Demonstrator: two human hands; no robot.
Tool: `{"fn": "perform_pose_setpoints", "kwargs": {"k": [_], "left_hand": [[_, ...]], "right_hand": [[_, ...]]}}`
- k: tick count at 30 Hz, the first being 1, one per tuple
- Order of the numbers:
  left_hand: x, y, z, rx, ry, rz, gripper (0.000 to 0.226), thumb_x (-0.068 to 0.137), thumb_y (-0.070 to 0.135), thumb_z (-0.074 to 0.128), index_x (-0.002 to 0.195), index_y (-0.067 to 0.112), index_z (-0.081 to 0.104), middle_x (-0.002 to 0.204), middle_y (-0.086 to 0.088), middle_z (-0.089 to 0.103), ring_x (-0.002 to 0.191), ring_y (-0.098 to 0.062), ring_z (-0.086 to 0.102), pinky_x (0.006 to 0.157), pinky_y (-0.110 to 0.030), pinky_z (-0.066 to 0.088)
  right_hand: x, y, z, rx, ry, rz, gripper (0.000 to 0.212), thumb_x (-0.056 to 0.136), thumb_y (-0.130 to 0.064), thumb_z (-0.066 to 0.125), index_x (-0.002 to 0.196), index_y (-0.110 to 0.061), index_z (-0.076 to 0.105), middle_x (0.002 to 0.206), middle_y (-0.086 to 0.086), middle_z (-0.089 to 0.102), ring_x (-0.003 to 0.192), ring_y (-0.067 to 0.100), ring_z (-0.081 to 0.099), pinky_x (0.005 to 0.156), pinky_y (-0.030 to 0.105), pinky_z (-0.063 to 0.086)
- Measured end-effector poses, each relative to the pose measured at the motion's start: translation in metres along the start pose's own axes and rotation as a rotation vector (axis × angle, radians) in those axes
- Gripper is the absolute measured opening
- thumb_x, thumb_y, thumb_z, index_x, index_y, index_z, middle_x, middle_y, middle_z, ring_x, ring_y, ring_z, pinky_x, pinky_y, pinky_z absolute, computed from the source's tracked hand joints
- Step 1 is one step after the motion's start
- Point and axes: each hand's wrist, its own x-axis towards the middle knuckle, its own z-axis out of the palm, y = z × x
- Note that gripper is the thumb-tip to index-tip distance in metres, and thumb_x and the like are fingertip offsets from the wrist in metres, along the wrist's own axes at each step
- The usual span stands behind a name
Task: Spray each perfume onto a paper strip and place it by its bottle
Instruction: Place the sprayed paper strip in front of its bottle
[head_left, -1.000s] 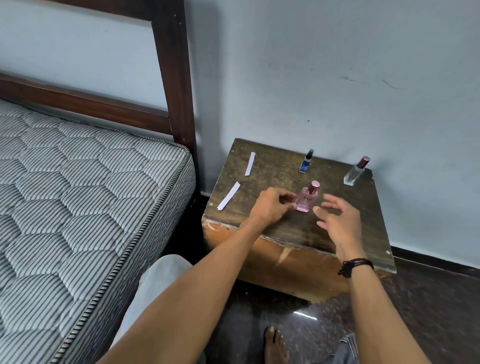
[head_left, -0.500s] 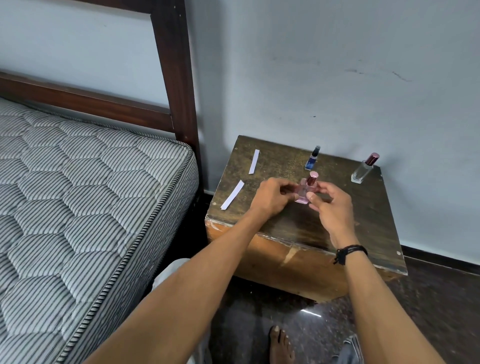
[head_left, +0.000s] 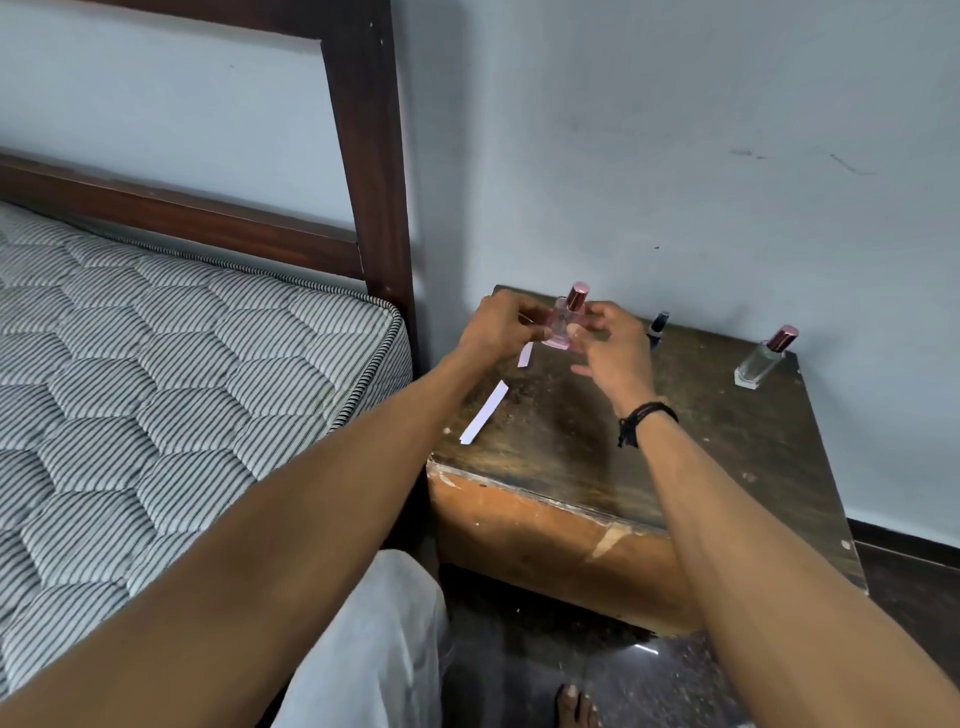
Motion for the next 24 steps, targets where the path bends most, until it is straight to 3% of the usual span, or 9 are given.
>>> {"fn": "perform_pose_setpoints", "kwargs": {"k": [6, 9, 11, 16, 21, 24], "left_hand": [[0.02, -0.012, -0.018, 0.027, 0.024, 0.006, 0.032, 0.08, 0.016, 0.082, 0.111, 0.01, 0.076, 0.106, -0.005, 0.077, 0.09, -0.013, 0.07, 0.091, -0.026, 0.054], [0.028, -0.017, -0.019, 0.026, 0.045, -0.007, 0.031, 0.082, 0.014, 0.081, 0.112, 0.008, 0.076, 0.106, -0.006, 0.076, 0.089, -0.012, 0.068, 0.09, -0.025, 0.053], [0.032, -0.019, -0.019, 0.018, 0.061, -0.021, 0.031, 0.082, 0.014, 0.08, 0.112, 0.009, 0.076, 0.105, -0.006, 0.076, 0.091, -0.013, 0.069, 0.09, -0.024, 0.052], [0.037, -0.021, -0.012, 0.017, 0.079, -0.047, 0.03, 0.083, 0.016, 0.08, 0.113, 0.011, 0.076, 0.105, -0.005, 0.077, 0.093, -0.015, 0.07, 0.09, -0.026, 0.053], [0.041, -0.025, -0.012, 0.026, 0.062, -0.08, 0.032, 0.082, 0.018, 0.08, 0.114, 0.014, 0.076, 0.105, -0.003, 0.077, 0.096, -0.015, 0.07, 0.092, -0.028, 0.053], [0.041, -0.026, -0.011, 0.034, 0.05, -0.082, 0.034, 0.082, 0.018, 0.081, 0.115, 0.013, 0.075, 0.107, -0.004, 0.077, 0.097, -0.016, 0.07, 0.093, -0.03, 0.054]], "right_hand": [[0.025, -0.006, 0.023, -0.068, 0.007, -0.064, 0.021, 0.1, -0.017, 0.067, 0.119, -0.024, 0.062, 0.101, -0.015, 0.062, 0.102, 0.023, 0.071, 0.065, 0.032, 0.063], [0.035, -0.008, 0.03, -0.1, 0.018, -0.076, 0.02, 0.1, -0.016, 0.066, 0.12, -0.021, 0.063, 0.096, -0.02, 0.059, 0.102, 0.023, 0.069, 0.081, 0.046, 0.063], [0.04, -0.009, 0.033, -0.12, 0.016, -0.076, 0.023, 0.1, -0.015, 0.065, 0.122, -0.02, 0.063, 0.096, -0.018, 0.06, 0.103, 0.022, 0.068, 0.089, 0.052, 0.06], [0.047, -0.007, 0.035, -0.188, 0.004, -0.085, 0.027, 0.101, -0.017, 0.065, 0.127, -0.019, 0.061, 0.11, -0.005, 0.062, 0.107, 0.024, 0.066, 0.093, 0.052, 0.059], [0.052, -0.004, 0.036, -0.23, 0.025, -0.101, 0.024, 0.1, -0.019, 0.065, 0.124, -0.02, 0.064, 0.116, 0.003, 0.071, 0.105, 0.024, 0.068, 0.086, 0.035, 0.054], [0.052, -0.003, 0.037, -0.255, 0.014, -0.099, 0.024, 0.101, -0.019, 0.064, 0.125, -0.02, 0.064, 0.118, 0.005, 0.071, 0.107, 0.024, 0.067, 0.092, 0.04, 0.055]]}}
